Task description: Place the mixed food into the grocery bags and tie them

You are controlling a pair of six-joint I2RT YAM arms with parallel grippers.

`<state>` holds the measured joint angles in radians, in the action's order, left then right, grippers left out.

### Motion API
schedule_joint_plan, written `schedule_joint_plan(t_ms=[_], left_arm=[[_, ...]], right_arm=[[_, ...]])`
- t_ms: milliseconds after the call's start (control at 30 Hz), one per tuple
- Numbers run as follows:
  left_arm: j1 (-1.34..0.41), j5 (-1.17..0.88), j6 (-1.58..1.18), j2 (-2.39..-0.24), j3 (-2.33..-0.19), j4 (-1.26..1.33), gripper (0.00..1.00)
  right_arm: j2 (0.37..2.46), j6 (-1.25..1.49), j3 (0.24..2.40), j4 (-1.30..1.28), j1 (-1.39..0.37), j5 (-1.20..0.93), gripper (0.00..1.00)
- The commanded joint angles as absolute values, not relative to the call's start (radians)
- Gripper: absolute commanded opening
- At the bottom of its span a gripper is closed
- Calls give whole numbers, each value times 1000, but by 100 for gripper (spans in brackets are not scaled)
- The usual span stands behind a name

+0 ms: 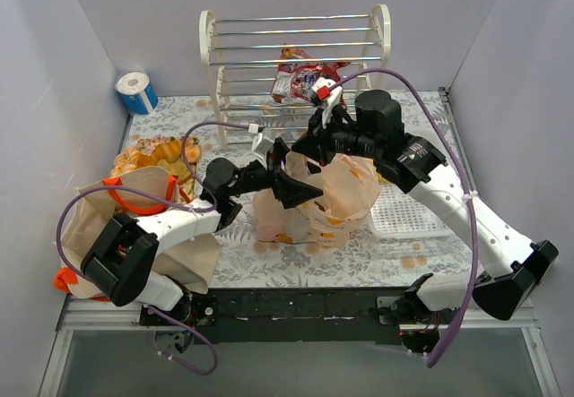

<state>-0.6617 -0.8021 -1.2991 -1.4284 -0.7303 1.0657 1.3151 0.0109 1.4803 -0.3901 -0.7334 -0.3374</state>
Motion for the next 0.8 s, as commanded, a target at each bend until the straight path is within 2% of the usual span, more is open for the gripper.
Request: schedule_joint_plan(t_ms=[0, 100, 133, 167, 200, 233, 267, 300, 333, 400, 600, 767], left_arm=[[-681, -732, -1285, -1428, -719, 1062, 74], [-681, -678, -1269, -1419, -727, 1010, 33], [-681, -640, -1259, -1410, -732, 985, 6], [-681, -620, -1249, -1399, -733, 938, 0], [-680, -591, -1244, -1388, -726, 914, 0], [-680, -572, -1235, -1375, -723, 890, 0], [-677, -537, -1220, -1346, -724, 827, 0], [-673, -526, -1212, -1330, -726, 795, 0], [-670, -519, -1207, -1315, -730, 761, 0], [-658, -503, -1189, -1281, -744, 648, 0], [-557, -624, -1183, -1217, -773, 425, 0], [-448, -732, -1207, -1193, -765, 368, 0]], right_arm=[[1279, 37, 1483, -325, -730, -310, 1], [1273, 40, 1482, -325, -727, -290, 1], [1273, 38, 1483, -337, -724, -281, 1], [1275, 40, 1489, -347, -716, -278, 1], [1278, 40, 1505, -357, -692, -276, 4], [1279, 40, 1512, -370, -675, -279, 13], [1281, 37, 1525, -396, -654, -290, 26], [1282, 25, 1548, -414, -616, -301, 55], [1281, 15, 1555, -429, -598, -298, 65], [1253, 3, 1557, -460, -562, -299, 78], [1103, -231, 1404, -465, -516, -343, 91], [1062, -388, 1315, -452, -443, -538, 93]])
